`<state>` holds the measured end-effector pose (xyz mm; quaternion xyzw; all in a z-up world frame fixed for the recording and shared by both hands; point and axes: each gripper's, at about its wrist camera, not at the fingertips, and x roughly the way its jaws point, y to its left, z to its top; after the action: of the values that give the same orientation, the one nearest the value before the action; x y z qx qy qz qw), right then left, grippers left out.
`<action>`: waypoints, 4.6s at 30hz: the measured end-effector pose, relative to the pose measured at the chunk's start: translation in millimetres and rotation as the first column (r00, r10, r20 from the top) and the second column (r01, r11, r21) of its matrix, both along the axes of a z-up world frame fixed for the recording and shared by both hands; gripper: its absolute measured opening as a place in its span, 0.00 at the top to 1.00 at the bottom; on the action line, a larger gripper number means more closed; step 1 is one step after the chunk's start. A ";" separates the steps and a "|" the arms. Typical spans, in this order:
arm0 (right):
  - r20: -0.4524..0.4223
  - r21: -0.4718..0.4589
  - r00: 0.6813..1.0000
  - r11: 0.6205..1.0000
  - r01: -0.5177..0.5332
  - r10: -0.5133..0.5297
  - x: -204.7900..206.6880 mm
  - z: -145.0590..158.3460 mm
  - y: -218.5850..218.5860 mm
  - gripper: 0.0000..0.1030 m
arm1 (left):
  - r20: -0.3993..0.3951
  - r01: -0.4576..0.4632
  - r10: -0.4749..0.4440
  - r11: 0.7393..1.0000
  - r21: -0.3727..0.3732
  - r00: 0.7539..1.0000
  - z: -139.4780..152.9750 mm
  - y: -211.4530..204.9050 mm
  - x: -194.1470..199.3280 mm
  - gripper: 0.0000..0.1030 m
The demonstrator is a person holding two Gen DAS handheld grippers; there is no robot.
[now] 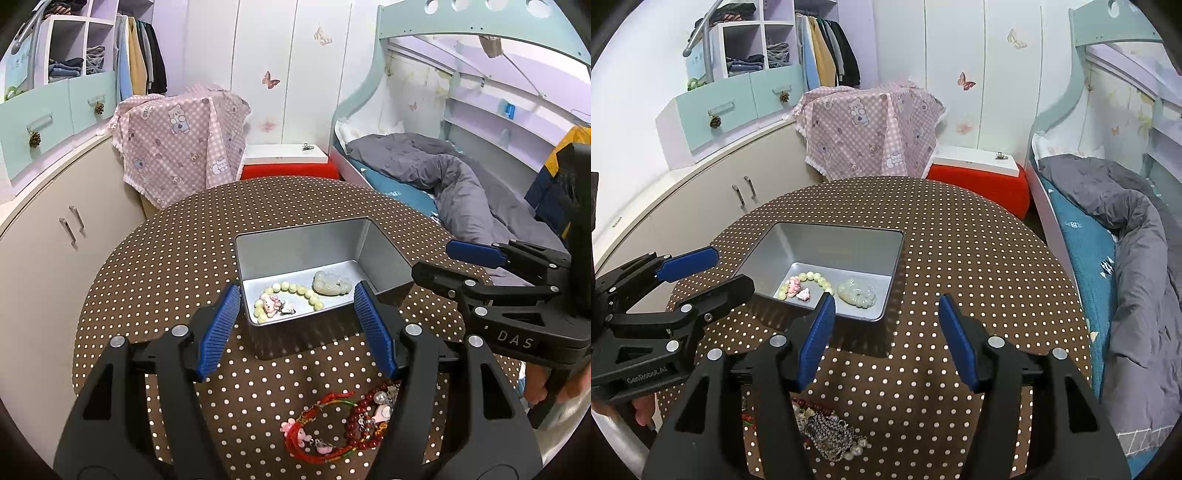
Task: Organize jewelry
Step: 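Withdraw both tools from the box toward the red string bracelets, then grasp the red string bracelet with the pink charm using the right tool, then grasp the red-and-yellow string bracelet with the left tool while the right holds its bracelet, then lift and carry both string bracelets over the grey box with both tools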
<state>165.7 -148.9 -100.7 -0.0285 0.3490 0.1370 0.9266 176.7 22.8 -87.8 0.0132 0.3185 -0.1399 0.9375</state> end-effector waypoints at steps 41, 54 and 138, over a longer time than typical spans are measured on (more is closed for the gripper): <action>-0.138 -0.095 0.964 0.966 -0.242 0.228 -59.8 -48.1 94.4 0.46 | -0.111 -0.143 0.142 0.990 0.000 0.984 -43.9 75.5 -64.5 0.37; -0.190 -0.124 0.944 0.947 -0.296 0.270 -59.2 -65.8 108.2 0.73 | -0.145 -0.149 0.146 0.989 -0.009 0.979 -55.7 82.3 -63.0 0.37; 0.016 0.005 0.995 0.995 -0.097 0.096 -46.8 4.0 14.2 0.91 | -0.117 -0.129 0.128 0.992 0.001 0.985 -32.1 58.5 -33.1 0.23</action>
<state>118.8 -134.7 -96.7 -0.0436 0.3397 0.1825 0.9216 143.6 81.3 -119.9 -0.0188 0.3724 -0.0806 0.9244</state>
